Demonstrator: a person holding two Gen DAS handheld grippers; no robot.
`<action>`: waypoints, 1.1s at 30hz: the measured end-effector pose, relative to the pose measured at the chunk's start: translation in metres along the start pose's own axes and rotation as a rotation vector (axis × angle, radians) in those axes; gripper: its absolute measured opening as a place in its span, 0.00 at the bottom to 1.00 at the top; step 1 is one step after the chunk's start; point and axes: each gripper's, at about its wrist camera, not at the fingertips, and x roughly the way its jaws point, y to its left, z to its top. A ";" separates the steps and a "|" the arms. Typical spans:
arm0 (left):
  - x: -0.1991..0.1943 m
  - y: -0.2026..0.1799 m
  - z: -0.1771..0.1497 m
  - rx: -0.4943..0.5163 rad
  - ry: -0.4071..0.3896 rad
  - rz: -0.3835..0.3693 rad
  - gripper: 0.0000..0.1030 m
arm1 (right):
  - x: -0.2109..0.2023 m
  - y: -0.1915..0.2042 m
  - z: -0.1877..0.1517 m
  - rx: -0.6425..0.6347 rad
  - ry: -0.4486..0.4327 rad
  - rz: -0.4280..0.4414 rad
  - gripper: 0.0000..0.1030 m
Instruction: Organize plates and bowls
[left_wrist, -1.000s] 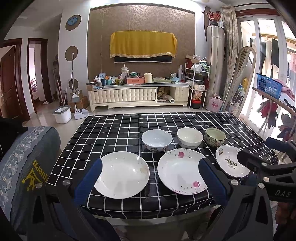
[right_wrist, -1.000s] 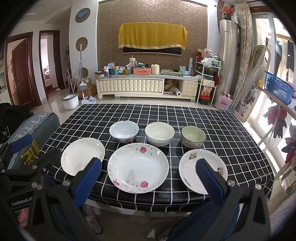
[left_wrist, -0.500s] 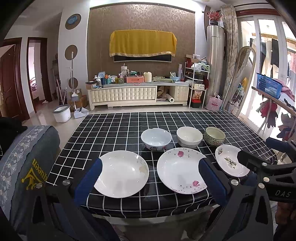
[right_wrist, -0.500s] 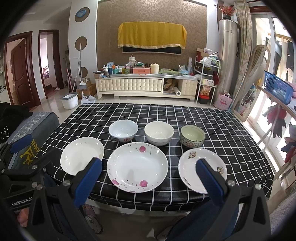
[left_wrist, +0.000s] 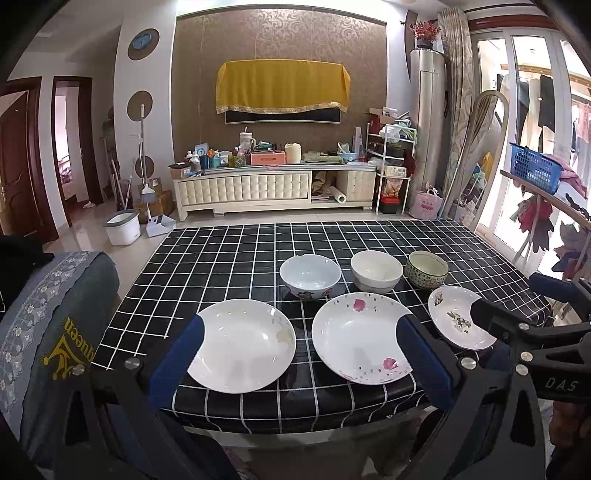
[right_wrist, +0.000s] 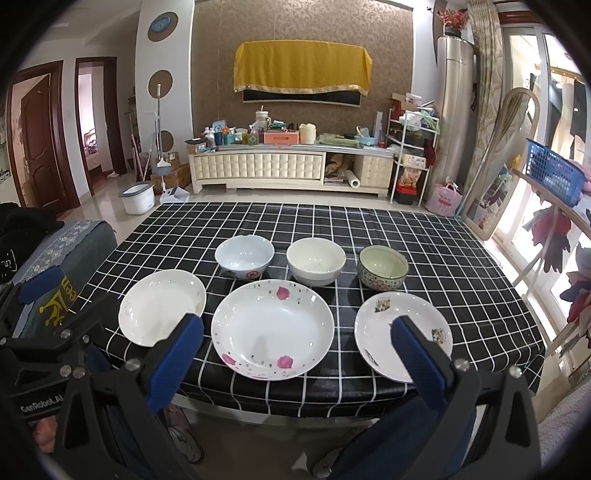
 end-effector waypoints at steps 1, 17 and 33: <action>0.000 0.000 0.000 0.000 0.000 0.000 1.00 | 0.000 0.000 0.000 0.001 0.002 0.000 1.00; 0.000 0.003 0.012 0.004 -0.004 0.003 1.00 | -0.002 -0.004 0.012 0.012 -0.016 0.003 1.00; 0.050 0.085 0.067 -0.095 0.048 0.109 1.00 | 0.071 0.044 0.088 -0.078 -0.002 0.150 1.00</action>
